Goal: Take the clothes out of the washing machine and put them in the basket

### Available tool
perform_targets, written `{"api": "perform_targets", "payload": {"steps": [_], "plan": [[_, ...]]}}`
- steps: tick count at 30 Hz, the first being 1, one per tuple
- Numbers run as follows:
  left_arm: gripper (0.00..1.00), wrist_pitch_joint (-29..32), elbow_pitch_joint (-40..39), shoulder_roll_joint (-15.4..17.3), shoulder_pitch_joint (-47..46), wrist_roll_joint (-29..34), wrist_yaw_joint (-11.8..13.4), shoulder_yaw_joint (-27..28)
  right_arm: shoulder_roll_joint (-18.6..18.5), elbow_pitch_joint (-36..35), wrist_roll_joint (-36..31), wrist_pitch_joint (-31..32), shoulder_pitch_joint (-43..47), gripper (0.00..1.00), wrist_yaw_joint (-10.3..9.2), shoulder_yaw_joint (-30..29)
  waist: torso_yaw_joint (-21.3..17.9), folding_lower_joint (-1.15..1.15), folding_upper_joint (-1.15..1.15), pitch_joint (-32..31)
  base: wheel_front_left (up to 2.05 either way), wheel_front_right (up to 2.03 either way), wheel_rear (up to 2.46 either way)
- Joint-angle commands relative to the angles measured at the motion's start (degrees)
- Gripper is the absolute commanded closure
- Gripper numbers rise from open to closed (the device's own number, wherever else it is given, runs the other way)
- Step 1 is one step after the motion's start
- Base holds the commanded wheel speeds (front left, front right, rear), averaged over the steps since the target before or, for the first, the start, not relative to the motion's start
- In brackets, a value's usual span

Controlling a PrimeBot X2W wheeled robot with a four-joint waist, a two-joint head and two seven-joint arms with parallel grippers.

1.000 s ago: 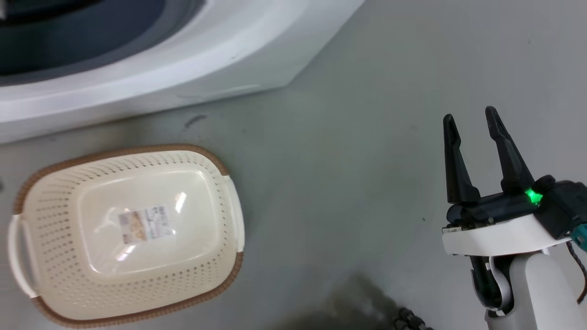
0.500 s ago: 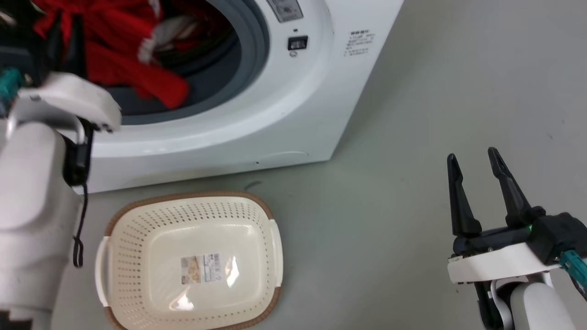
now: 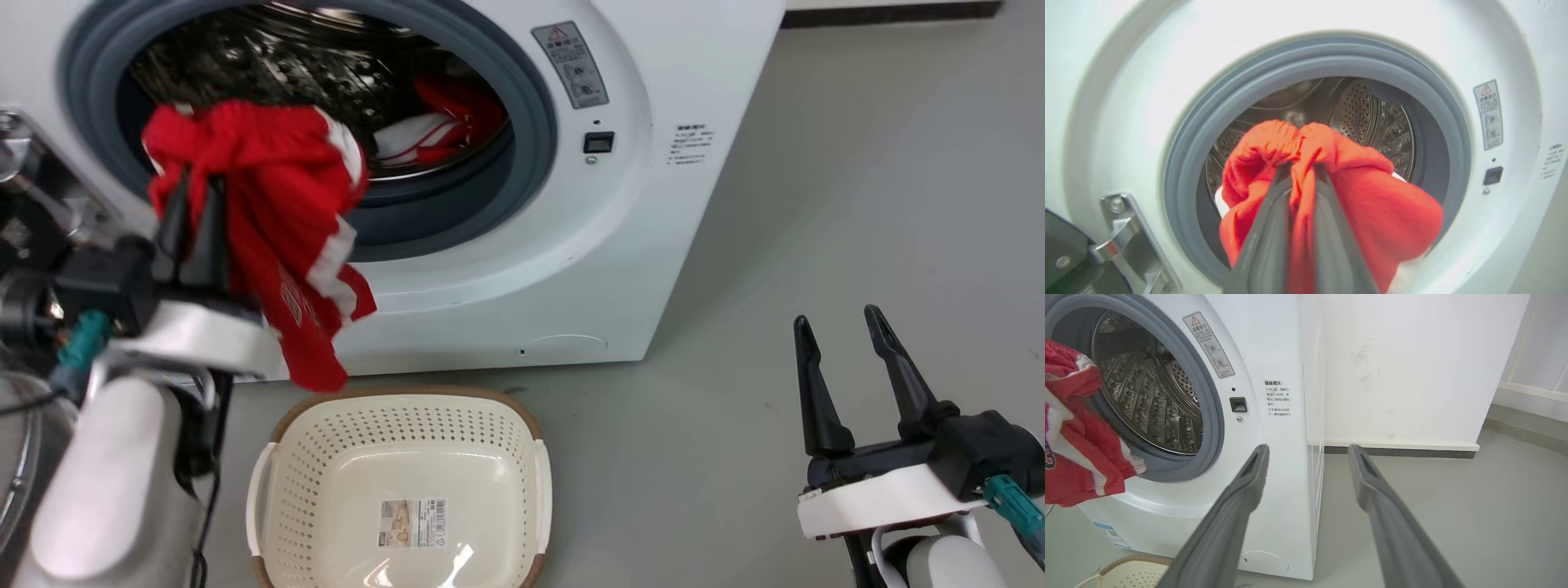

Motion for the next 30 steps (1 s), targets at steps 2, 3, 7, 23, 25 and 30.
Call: {"api": "perform_targets", "payload": {"steps": [2, 3, 7, 23, 25, 30], "plan": [[1.00, -0.1, -0.9, -0.7, 3.2, 0.1, -0.5, -0.3, 0.0, -0.1, -0.3, -0.1, 0.7, 0.00, -0.05, -0.1, 1.1, 0.02, -0.01, -0.8, 0.00, 0.00, 0.00], [1.00, -0.1, -1.3, -0.7, 4.4, 0.2, -0.7, -0.4, 0.0, -0.1, -0.5, -0.1, 0.8, 0.00, -0.04, -0.2, 1.3, 0.02, -0.01, -0.8, 0.00, 0.00, 0.00], [1.00, -0.1, -1.2, -2.1, 8.9, -0.4, -0.7, -0.6, 0.0, -0.5, -0.7, -0.1, 0.6, 0.00, -0.05, -0.3, 2.2, 0.02, -0.01, 0.1, 0.00, 0.00, 0.00], [1.00, -0.2, 22.8, -7.9, 4.7, 1.8, -5.0, -3.6, 0.0, -3.1, -4.3, -0.1, -3.9, 0.00, -0.05, -1.2, 2.3, 0.02, -0.01, 14.7, 0.00, 0.00, 0.00], [1.00, -0.2, 25.7, -8.4, 2.8, 2.5, -5.4, -3.6, 0.0, -3.9, -4.9, -0.1, -4.6, 0.00, -0.05, -1.5, 2.0, 0.02, -0.01, 17.8, 0.00, 0.00, 0.00], [1.00, -0.2, 33.4, -9.5, -2.4, 3.8, -5.7, -2.8, 0.0, -5.9, -4.5, -0.1, -7.7, 0.00, -0.04, -3.8, 0.8, 0.02, -0.01, 25.2, 0.00, 0.00, 0.00]]}}
